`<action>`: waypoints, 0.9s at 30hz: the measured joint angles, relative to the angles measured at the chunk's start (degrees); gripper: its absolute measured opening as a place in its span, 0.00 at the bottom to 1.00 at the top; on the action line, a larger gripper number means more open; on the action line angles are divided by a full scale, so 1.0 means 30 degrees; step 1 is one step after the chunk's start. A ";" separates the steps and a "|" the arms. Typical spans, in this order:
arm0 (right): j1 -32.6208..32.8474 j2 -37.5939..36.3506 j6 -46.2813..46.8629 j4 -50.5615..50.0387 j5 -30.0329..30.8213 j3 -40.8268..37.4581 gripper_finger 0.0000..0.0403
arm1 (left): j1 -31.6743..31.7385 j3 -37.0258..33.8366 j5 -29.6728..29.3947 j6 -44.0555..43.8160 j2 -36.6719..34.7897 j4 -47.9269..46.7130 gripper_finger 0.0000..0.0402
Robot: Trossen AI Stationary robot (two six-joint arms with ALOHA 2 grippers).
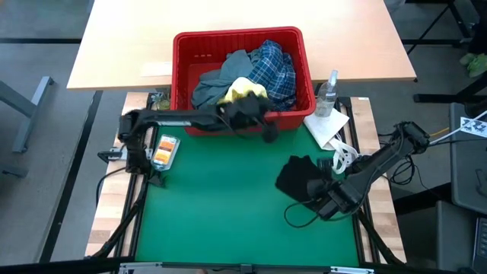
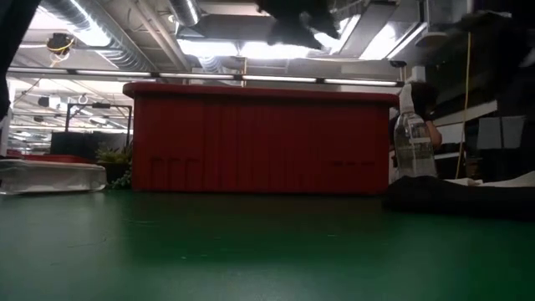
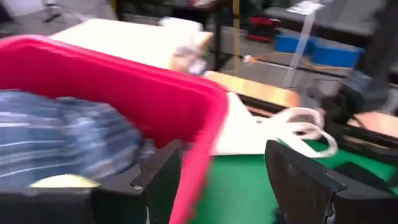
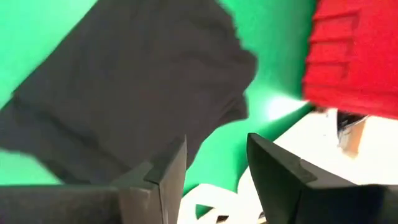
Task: Fold Laundry from Bin
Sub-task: Fold the yellow shirt
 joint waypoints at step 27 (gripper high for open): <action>-0.6590 -0.0069 -1.4691 0.9982 0.1481 0.0556 0.42 | 0.6574 -0.1191 0.0152 -0.2659 -0.1834 -0.9676 0.56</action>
